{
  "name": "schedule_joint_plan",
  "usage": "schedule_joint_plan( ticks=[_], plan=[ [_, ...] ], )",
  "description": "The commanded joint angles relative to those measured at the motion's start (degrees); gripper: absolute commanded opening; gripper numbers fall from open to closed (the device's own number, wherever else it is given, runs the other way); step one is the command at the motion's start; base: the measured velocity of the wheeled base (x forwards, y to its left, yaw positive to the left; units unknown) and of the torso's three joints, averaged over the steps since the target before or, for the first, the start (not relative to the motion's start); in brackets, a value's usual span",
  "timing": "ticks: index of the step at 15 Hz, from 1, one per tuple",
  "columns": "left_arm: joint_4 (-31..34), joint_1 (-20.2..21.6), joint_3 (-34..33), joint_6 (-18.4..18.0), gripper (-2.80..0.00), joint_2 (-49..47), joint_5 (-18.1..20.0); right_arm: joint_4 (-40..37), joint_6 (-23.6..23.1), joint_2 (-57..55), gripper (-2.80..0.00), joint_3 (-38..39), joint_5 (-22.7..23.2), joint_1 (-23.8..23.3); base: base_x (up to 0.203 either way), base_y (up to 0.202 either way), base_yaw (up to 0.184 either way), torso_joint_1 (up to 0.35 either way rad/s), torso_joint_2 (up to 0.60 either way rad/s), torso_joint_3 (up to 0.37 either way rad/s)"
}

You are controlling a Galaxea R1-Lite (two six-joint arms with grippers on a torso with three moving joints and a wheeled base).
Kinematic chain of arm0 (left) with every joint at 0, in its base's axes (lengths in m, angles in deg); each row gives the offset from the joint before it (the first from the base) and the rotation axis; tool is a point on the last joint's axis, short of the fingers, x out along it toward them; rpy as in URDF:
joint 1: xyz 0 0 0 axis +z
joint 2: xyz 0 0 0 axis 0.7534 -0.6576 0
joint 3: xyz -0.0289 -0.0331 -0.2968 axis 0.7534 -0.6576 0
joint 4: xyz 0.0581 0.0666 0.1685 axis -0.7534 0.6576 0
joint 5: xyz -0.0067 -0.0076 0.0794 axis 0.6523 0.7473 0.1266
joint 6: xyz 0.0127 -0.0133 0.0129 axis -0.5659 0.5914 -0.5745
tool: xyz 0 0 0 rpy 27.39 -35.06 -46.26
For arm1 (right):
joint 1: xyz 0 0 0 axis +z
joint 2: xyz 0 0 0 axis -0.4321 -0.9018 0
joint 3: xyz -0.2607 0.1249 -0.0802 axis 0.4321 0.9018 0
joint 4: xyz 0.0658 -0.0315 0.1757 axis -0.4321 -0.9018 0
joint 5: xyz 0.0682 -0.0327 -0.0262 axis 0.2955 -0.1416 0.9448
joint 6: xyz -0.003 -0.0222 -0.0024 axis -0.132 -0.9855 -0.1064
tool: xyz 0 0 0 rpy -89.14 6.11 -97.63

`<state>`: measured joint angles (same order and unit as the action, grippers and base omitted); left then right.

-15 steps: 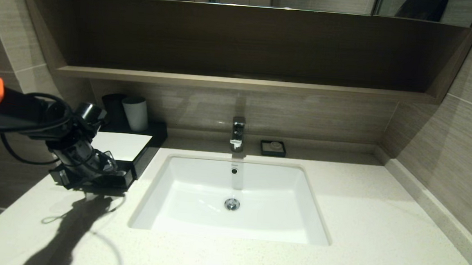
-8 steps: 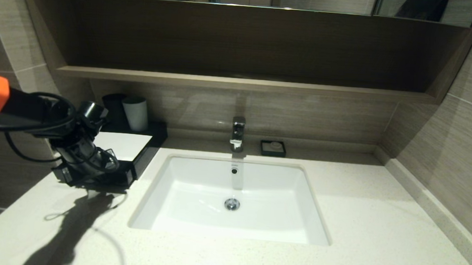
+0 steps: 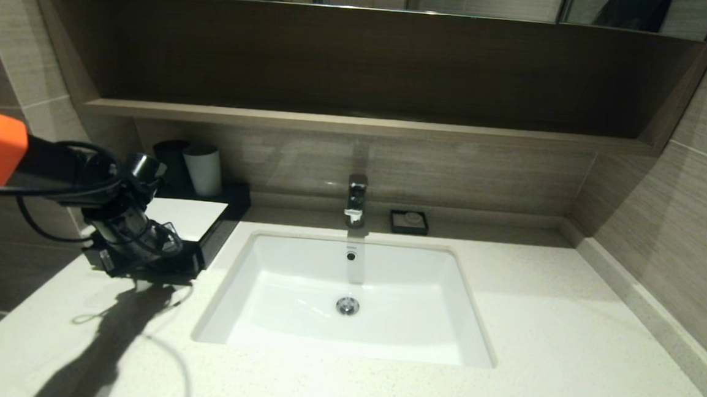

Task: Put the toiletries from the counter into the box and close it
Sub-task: Close the drawer

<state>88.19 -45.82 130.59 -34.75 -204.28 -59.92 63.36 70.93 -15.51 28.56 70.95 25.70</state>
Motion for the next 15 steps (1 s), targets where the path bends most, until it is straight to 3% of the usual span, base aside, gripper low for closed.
schedule_joint_plan(
  ticks=[1, 15],
  plan=[
    [0.27, 0.02, 1.02, 0.24, -2.8, -0.78, -0.13, 0.02, 0.03, 0.07, -2.8, 0.09, 0.01, 0.06, 0.0, 0.0, 0.0, 0.0, 0.0, 0.0],
    [0.62, 0.02, 5.27, 0.24, -2.8, -2.49, -0.13, 0.02, 0.05, 0.04, -2.8, 0.09, 0.01, -0.01, 0.0, 0.0, 0.0, 0.0, 0.0, 0.0]
  ],
)
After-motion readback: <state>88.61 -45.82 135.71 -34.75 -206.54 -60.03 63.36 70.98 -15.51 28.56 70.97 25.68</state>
